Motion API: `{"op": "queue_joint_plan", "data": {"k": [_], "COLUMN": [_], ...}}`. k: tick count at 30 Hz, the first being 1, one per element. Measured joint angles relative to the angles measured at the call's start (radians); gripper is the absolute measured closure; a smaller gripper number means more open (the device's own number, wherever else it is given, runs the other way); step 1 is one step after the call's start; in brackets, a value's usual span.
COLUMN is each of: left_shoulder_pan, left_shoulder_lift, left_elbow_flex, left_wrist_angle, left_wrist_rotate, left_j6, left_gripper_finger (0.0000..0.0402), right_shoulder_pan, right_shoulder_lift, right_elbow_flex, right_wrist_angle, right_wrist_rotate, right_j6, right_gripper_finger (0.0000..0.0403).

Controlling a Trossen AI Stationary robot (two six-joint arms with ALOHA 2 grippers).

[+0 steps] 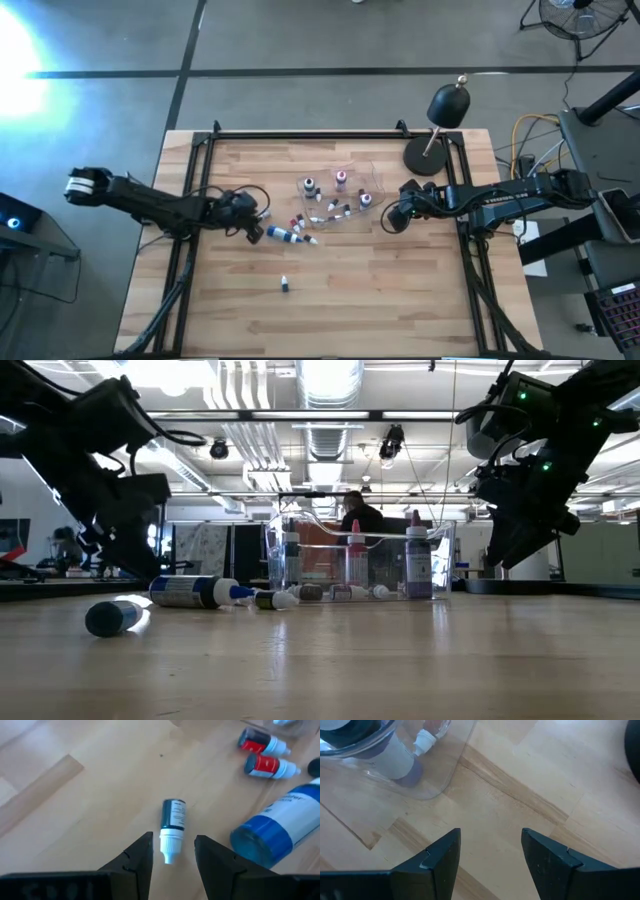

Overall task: Pick & Place food coloring
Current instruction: Put the small purple food coloring bottle into the transparent container

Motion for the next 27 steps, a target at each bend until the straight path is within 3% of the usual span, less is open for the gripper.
{"op": "queue_joint_plan", "data": {"k": [12, 17, 22, 27], "left_shoulder_pan": [0.044, 0.044, 0.048, 0.054], "left_shoulder_lift": [0.131, 0.184, 0.211, 0.247], "left_elbow_flex": [0.0, 0.012, 0.044, 0.066], "left_wrist_angle": [0.097, 0.101, 0.092, 0.097], "left_wrist_rotate": [0.093, 0.07, -0.01, -0.01], "left_j6": [0.188, 0.176, 0.158, 0.162], "left_gripper_finger": [0.0282, 0.0285, 0.0316, 0.0361], "right_shoulder_pan": [0.0, 0.0, 0.0, 0.0], "right_shoulder_lift": [0.0, 0.0, 0.0, 0.0], "right_elbow_flex": [0.0, 0.0, 0.0, 0.0], "right_wrist_angle": [0.002, 0.001, 0.0, 0.0], "right_wrist_rotate": [-0.001, -0.003, -0.005, -0.005], "right_j6": [0.0, 0.0, 0.0, 0.0], "right_gripper_finger": [0.02, 0.02, 0.02, 0.02]}}
